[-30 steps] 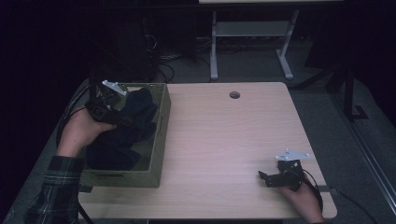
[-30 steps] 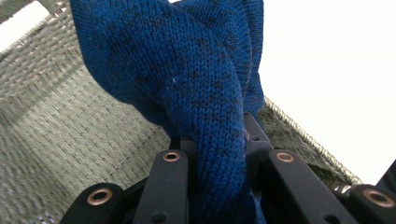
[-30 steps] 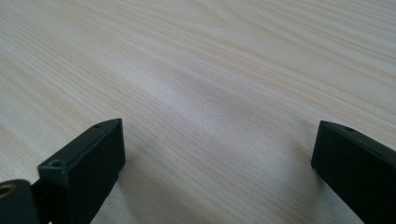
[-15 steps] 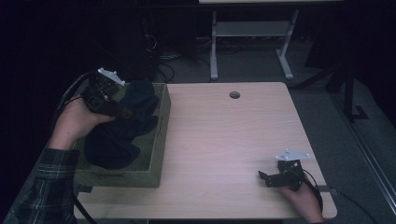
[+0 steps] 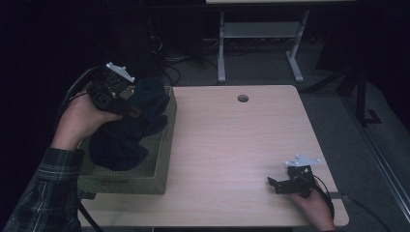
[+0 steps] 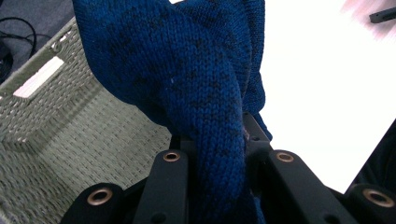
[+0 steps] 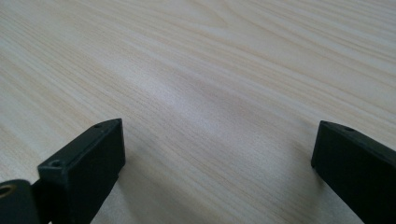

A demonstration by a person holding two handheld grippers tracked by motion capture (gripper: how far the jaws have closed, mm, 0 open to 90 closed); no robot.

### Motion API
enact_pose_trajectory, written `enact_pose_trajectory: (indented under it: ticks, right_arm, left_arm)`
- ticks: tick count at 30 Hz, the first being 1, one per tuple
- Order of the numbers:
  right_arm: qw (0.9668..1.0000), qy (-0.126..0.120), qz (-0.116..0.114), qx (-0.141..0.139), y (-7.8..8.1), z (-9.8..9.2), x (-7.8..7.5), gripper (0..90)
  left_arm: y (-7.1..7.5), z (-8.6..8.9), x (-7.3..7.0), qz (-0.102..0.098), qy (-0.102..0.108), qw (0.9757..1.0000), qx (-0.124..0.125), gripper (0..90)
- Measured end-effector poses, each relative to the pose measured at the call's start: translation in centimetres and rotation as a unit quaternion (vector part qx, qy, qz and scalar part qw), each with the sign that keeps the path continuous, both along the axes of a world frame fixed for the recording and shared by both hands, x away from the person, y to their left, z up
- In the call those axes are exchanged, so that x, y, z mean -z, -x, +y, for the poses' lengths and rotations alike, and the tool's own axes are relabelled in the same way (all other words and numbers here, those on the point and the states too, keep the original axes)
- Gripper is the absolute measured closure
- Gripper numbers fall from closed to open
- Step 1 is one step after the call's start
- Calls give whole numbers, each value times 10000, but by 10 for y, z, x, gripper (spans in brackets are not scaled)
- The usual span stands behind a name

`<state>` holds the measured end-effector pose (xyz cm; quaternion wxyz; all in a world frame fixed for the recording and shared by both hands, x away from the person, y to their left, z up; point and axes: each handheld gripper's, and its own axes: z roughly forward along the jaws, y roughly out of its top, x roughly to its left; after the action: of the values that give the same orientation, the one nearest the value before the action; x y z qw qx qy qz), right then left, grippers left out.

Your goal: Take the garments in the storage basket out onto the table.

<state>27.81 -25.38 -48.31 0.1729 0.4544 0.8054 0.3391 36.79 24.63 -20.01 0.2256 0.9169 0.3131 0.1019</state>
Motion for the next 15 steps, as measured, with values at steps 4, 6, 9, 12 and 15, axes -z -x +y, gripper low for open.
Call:
enact_pose_trajectory:
  ticks: [4,6,9,12,15]
  right_arm:
    - [10000,1,0,-1,0,0,0,25]
    - [10000,2,-1,-2,0,0,0,25]
    - [10000,3,2,-1,0,0,0,25]
    - [10000,3,1,-2,0,0,0,25]
    - [10000,4,1,-2,0,0,0,25]
  left_arm:
    - [-1,-8,-4,-38,18,10000,81,762]
    - [-2,-13,-6,-55,32,9999,148,762]
    - [-2,-21,-10,-79,106,9996,235,762]
    - [-2,-30,-13,-74,142,9993,338,762]
    - [-2,-40,-16,-105,121,9989,451,762]
